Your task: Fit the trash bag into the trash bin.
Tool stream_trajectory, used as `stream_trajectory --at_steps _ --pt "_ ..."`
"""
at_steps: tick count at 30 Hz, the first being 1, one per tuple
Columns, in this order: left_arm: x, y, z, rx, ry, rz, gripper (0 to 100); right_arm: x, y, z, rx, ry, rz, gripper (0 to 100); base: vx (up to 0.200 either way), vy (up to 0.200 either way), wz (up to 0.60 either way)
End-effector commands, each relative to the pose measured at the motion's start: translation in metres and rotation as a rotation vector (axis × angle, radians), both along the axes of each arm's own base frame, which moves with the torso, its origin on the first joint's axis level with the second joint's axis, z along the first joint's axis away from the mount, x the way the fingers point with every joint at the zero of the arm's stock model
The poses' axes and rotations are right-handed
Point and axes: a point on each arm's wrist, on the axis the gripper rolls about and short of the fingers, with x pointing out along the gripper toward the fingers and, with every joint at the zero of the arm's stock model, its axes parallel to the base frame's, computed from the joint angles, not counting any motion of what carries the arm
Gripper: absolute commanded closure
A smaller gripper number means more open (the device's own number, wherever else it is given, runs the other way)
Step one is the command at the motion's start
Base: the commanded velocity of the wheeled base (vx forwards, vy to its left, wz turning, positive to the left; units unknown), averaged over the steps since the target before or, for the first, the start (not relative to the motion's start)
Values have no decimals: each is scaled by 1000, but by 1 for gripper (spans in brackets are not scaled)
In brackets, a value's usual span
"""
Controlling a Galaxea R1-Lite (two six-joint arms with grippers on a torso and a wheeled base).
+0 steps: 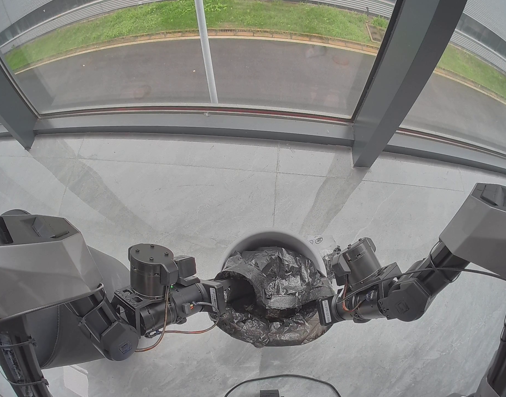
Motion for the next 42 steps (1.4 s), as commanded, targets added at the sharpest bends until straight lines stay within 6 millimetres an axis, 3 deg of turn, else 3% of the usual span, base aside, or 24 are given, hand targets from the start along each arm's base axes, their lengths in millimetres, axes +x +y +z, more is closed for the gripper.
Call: stream_trajectory --at_steps 1,2,10,17,18,24,36,42 --pt "-1 0 -1 2 4 -1 100 -1 -1 -2 -5 9 -1 100 0 0 0" --pt "-1 0 -1 2 4 -1 100 -2 -2 -2 -7 9 -2 0 0 0 0" --pt "0 0 0 -1 -1 0 100 -3 -2 18 34 -38 -7 0 0 0 0" --pt "0 0 9 -39 -11 12 100 -8 -4 49 91 -113 -10 0 0 0 0" --pt "1 -1 13 -60 -17 16 100 -8 -4 61 109 -148 -2 0 0 0 0" --pt "3 -2 17 -72 -31 16 100 -5 17 77 117 -220 83 0 0 0 0" --pt "4 -3 15 -76 -25 18 100 -3 78 23 9 -184 178 0 0 0 0" --pt "5 -5 15 -77 -26 16 100 -1 91 9 -45 -186 217 0 0 0 0"
